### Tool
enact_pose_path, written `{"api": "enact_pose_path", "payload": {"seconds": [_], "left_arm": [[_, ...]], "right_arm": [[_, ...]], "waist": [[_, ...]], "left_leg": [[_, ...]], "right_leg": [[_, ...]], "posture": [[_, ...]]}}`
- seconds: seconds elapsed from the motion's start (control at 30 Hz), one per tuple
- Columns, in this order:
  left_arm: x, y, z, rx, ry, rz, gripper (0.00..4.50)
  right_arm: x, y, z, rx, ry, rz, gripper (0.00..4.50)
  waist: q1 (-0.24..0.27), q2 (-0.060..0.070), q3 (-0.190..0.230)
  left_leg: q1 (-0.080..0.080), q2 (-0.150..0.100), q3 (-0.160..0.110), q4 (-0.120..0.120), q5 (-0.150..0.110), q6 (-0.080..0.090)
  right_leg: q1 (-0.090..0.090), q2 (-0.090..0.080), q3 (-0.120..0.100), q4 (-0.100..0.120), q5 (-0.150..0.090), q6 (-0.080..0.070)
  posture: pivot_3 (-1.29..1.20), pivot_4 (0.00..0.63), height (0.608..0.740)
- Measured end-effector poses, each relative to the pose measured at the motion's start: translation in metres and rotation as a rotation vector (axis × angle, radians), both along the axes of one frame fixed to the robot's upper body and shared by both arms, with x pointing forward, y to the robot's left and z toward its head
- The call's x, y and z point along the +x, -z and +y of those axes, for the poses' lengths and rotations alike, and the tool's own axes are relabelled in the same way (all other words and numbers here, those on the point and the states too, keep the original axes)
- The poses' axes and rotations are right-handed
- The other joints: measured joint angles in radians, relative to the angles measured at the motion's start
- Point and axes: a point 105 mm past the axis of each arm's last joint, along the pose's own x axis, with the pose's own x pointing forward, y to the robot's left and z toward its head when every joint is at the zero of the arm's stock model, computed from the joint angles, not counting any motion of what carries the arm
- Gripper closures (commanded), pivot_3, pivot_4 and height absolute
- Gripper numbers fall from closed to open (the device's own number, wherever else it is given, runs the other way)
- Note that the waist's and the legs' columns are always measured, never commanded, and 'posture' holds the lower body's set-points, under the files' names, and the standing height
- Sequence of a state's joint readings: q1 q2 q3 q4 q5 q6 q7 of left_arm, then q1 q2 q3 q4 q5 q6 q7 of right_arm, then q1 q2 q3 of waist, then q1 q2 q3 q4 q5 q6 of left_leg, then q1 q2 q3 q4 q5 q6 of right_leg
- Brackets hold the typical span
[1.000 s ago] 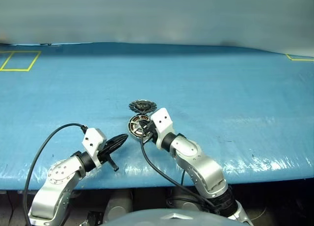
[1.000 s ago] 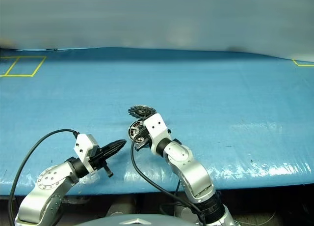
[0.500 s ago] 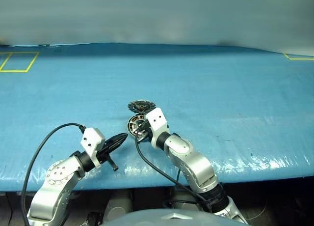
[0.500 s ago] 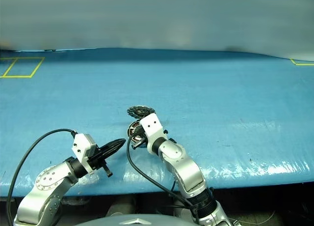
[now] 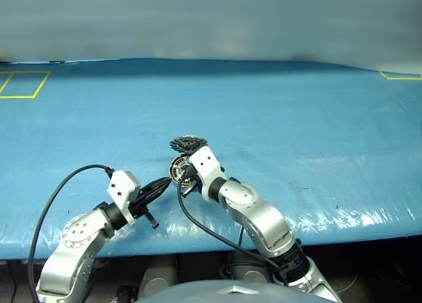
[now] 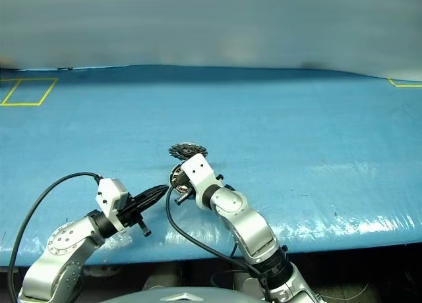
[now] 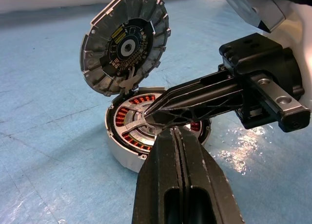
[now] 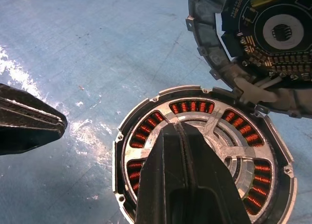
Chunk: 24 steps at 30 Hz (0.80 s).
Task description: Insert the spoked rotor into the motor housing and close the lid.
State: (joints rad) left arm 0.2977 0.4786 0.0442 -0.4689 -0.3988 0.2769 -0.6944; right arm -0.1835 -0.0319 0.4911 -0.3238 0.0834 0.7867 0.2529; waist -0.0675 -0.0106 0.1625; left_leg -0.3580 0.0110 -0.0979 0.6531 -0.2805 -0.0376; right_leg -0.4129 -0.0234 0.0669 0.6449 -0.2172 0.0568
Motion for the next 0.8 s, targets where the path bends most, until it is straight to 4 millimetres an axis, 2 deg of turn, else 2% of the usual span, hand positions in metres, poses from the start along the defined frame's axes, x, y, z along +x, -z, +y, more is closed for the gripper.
{"api": "enact_pose_path", "payload": {"seconds": [0.17, 0.23, 0.33, 0.4, 0.53, 0.67, 0.8], "left_arm": [[0.000, -0.001, 0.003, 0.003, -0.006, -0.003, 4.47], [0.000, -0.002, 0.003, 0.003, -0.004, -0.004, 4.47], [0.000, -0.002, 0.003, -0.002, 0.004, -0.002, 4.47], [-0.005, 0.001, 0.000, 0.005, 0.032, 0.012, 4.47], [-0.016, 0.007, -0.004, 0.009, 0.083, 0.028, 4.47], [-0.021, 0.005, -0.007, -0.006, 0.084, -0.027, 4.47], [-0.019, 0.022, -0.001, -0.032, 0.032, -0.052, 4.47]], "right_arm": [[-0.009, -0.008, -0.008, 0.076, -0.044, 0.020, 4.50], [-0.009, -0.023, -0.021, 0.081, -0.061, -0.035, 4.50], [-0.004, -0.035, -0.043, 0.012, -0.046, -0.084, 4.50], [0.008, -0.041, -0.067, -0.048, 0.024, -0.082, 4.50], [0.030, -0.061, -0.094, -0.087, 0.141, -0.121, 4.50], [0.059, -0.078, -0.098, -0.103, 0.184, -0.192, 4.50], [0.089, -0.083, -0.088, -0.094, 0.171, -0.218, 4.50]], "waist": [[0.001, 0.001, 0.001], [0.002, 0.001, 0.001], [0.003, 0.001, 0.001], [0.002, 0.001, 0.001], [-0.001, 0.002, 0.002], [0.000, 0.002, 0.002], [-0.002, 0.003, 0.002]], "left_leg": [[-0.002, 0.000, 0.000, 0.000, 0.000, 0.000], [-0.003, 0.000, 0.000, 0.000, 0.000, 0.000], [-0.002, -0.001, 0.000, 0.000, 0.000, 0.000], [-0.002, 0.000, 0.000, 0.000, 0.000, 0.000], [-0.002, 0.000, 0.001, -0.001, 0.000, 0.000], [-0.002, 0.000, 0.002, -0.002, 0.000, 0.000], [-0.002, 0.000, 0.004, -0.002, 0.000, 0.000]], "right_leg": [[-0.002, 0.000, 0.000, -0.001, 0.000, 0.000], [-0.002, 0.000, 0.000, -0.001, 0.000, 0.000], [-0.002, -0.001, 0.000, -0.001, 0.000, 0.001], [-0.002, 0.000, 0.000, -0.001, 0.000, 0.000], [-0.003, 0.000, 0.000, -0.001, 0.000, 0.000], [-0.003, 0.000, 0.001, -0.001, 0.000, 0.000], [-0.003, 0.000, 0.002, -0.001, 0.000, 0.000]], "posture": [[0.00, 0.150, 0.740], [0.00, 0.150, 0.740], [0.00, 0.150, 0.740], [0.00, 0.150, 0.740], [0.00, 0.150, 0.740], [0.00, 0.150, 0.740], [0.00, 0.150, 0.740]]}}
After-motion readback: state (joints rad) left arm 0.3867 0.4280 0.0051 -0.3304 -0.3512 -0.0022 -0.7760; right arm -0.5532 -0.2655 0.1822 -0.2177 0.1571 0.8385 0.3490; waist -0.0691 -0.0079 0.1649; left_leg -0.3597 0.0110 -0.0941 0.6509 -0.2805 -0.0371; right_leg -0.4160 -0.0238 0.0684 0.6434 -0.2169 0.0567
